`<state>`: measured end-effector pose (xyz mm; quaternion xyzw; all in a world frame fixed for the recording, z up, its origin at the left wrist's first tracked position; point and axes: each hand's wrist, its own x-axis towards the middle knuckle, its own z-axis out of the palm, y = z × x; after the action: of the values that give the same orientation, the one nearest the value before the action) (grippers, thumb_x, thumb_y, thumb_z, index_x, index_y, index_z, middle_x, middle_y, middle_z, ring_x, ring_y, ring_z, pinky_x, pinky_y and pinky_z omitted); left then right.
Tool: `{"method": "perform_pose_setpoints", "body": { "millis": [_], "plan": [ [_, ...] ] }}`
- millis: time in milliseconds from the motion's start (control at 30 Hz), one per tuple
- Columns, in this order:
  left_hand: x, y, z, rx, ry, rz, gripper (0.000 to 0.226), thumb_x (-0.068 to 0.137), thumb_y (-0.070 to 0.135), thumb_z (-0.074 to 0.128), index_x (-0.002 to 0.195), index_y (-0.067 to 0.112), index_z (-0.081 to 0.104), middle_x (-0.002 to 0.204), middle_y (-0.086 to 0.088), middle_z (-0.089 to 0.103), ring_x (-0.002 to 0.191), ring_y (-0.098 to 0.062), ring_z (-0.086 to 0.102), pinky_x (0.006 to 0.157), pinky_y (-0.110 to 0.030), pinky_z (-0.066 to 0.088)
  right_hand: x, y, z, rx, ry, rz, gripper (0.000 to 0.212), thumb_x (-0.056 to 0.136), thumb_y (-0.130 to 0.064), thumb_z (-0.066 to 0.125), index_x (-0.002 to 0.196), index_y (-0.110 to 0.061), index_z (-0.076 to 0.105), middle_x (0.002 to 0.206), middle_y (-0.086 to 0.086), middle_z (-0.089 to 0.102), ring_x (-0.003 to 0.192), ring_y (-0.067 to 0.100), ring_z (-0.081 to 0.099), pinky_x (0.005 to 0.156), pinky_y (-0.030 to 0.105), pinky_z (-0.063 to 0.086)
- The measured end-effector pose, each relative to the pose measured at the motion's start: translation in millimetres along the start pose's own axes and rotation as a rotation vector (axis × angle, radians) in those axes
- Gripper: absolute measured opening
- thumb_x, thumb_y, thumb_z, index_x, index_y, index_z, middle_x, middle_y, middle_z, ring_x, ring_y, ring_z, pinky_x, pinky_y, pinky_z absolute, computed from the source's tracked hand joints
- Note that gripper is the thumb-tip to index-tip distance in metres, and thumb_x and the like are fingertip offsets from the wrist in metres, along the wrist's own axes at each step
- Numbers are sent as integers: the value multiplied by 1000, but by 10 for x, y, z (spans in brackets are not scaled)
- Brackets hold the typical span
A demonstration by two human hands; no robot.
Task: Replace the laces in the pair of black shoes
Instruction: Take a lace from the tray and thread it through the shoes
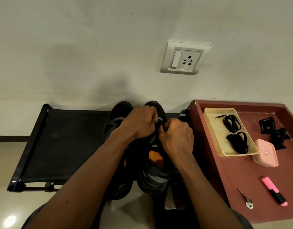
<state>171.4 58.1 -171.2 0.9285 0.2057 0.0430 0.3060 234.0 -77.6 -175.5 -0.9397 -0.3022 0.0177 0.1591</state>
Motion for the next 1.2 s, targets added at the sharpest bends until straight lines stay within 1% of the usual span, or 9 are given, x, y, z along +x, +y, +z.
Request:
{"method": "perform_pose_setpoints", "body": {
  "millis": [267,400,500,633,767,867,1000,1100,1200],
  "plan": [
    [-300,-12,-379,-298,-68,159,13,101,16,62,88,18,67,56,13,51,52,-5,45,60,-24,41,-8,-48,14,17,4,18,26,95,-42,68,89,-16,69,84,5,69,81,29,69,67,35,54],
    [-353,0,-478,-606,-85,197,18,104,13,61,88,16,67,58,13,45,57,-11,41,63,-28,39,-10,-66,3,31,0,32,24,95,-40,68,90,-17,70,84,4,69,82,29,69,69,35,55],
    [-358,21,-468,-741,-89,229,19,104,9,59,90,18,67,60,18,52,56,1,48,63,-14,42,-24,-55,0,55,-2,15,21,94,-40,69,90,-19,69,84,0,68,80,24,69,67,32,54],
    [-301,28,-341,-837,-1,140,15,104,8,59,93,12,69,64,21,63,57,7,57,57,-6,43,-18,-7,-41,291,-4,-54,13,89,-32,70,99,-26,66,91,-9,66,83,13,67,65,30,51],
    [-214,-44,-272,-864,27,62,14,103,13,62,94,11,73,82,5,74,78,-3,70,71,-16,53,3,-36,-123,851,47,-151,42,93,-15,69,131,-32,69,111,-24,72,105,-4,68,82,13,56],
    [-174,-66,-228,-872,43,32,12,102,14,64,98,8,74,92,-7,76,89,-15,73,81,-26,55,35,-35,-123,842,114,-209,32,98,-17,69,129,-25,73,118,-18,74,113,-5,66,92,17,56],
    [-155,-81,-198,-898,124,-26,11,99,20,69,95,13,76,76,3,72,65,-2,63,62,-14,49,95,-1,-104,682,188,-256,20,100,-20,68,117,-21,78,101,-13,69,97,-2,66,79,8,50],
    [-134,-67,-177,-1030,252,-128,13,95,23,74,93,11,76,68,-2,68,58,-7,59,52,-16,44,142,-7,-81,751,171,-109,16,99,-24,70,111,-23,79,96,-10,65,92,-2,64,75,7,49],
    [-114,-21,-158,-1245,320,-224,13,92,16,74,97,5,75,78,-5,74,59,-6,62,46,-16,41,180,-13,-78,1112,45,185,14,96,-18,73,106,-23,81,98,-5,77,88,2,71,78,21,57]
  ]
}}
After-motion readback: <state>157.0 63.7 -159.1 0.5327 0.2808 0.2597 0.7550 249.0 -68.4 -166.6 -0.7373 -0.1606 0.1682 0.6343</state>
